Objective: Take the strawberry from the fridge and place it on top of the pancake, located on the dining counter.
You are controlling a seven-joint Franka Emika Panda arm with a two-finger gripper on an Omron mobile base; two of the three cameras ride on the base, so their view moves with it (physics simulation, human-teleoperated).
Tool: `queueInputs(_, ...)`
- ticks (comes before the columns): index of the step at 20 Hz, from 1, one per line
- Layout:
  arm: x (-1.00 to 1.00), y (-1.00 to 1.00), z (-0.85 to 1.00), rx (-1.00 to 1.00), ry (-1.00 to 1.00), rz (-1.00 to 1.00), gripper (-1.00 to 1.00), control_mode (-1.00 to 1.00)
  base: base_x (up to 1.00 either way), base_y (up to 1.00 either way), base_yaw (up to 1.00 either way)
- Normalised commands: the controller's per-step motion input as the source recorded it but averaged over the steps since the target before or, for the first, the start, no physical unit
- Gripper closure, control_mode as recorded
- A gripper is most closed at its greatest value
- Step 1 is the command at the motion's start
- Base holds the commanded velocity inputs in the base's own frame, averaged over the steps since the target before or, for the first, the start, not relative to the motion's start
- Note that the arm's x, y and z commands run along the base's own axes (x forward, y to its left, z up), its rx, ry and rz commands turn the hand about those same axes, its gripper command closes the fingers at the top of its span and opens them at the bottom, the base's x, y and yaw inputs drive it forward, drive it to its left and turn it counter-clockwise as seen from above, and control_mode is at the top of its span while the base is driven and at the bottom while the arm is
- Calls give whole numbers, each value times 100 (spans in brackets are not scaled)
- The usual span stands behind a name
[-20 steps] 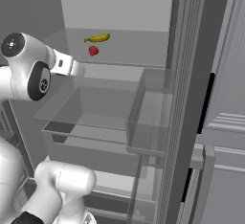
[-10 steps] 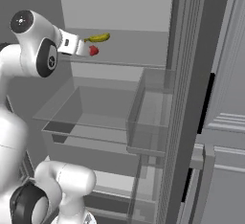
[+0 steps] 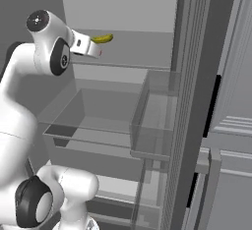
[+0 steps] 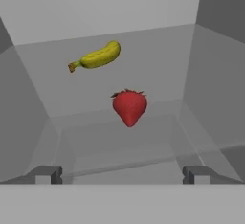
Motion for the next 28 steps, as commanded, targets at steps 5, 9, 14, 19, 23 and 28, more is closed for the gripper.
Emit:
queueInputs(5,29,-14,-18,0,0,0,-100,-100,0,0,0)
queueInputs(9,28,-11,-3,0,5,0,-100,-100,0,0,0)
queueInputs(14,26,-2,0,0,4,0,-100,-100,0,0,0)
queueInputs(19,33,0,-3,-1,4,0,-100,-100,0,0,0)
queueInputs(23,34,0,-18,-5,1,0,-100,-100,0,0,0)
queueInputs(28,35,0,-17,-4,1,0,-100,-100,0,0,0)
